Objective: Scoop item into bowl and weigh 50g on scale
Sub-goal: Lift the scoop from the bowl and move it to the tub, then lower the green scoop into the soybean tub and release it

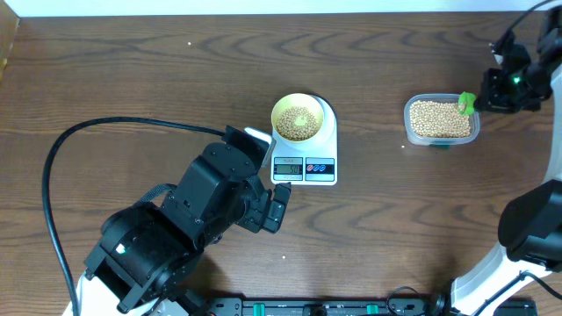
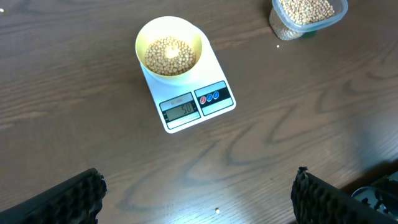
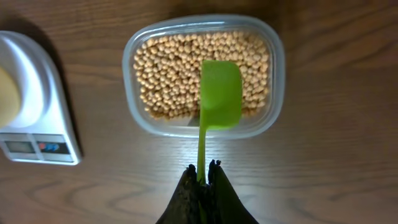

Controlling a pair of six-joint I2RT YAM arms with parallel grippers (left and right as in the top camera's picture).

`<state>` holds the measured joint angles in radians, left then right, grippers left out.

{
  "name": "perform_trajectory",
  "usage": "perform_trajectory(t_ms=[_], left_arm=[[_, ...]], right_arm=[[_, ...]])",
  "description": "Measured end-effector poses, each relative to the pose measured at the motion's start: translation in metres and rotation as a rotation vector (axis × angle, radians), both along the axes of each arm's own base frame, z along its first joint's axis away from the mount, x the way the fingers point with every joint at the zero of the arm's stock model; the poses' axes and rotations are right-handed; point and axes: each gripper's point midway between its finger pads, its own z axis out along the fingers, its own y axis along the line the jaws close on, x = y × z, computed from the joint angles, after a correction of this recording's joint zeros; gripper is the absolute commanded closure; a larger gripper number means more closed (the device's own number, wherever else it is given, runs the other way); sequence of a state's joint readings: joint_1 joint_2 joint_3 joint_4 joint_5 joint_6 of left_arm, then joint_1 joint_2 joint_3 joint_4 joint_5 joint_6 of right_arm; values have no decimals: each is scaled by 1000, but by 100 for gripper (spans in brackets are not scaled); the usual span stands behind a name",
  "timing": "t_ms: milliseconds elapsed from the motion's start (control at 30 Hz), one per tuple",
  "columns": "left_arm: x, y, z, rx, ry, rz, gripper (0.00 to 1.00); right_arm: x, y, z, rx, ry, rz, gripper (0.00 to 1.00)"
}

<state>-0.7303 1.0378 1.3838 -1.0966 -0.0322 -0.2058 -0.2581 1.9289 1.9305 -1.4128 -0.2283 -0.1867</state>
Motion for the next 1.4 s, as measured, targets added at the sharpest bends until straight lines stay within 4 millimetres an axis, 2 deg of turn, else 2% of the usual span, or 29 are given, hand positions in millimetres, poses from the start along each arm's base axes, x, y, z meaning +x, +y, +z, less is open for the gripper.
perform_trajectory(t_ms=[200, 433, 567, 833, 1033, 1233, 1400], left_arm=[[0, 0, 0, 0, 0, 0, 2], [0, 0, 0, 0, 0, 0, 2], [0, 0, 0, 0, 0, 0, 2], [0, 0, 0, 0, 0, 0, 2], [0, 0, 0, 0, 0, 0, 2], [0, 0, 0, 0, 0, 0, 2], [0, 0, 0, 0, 0, 0, 2]], right_arm=[[4, 28, -3, -96, 16, 81, 99], [7, 43, -8, -234, 27, 127, 99], [9, 50, -19, -293, 36, 149, 99], [3, 49, -51, -450, 81, 155, 99], [3, 44, -58, -520, 82, 129, 99], [6, 44, -64, -487, 65, 97, 99], [-4, 42, -94, -424, 103, 61, 99]])
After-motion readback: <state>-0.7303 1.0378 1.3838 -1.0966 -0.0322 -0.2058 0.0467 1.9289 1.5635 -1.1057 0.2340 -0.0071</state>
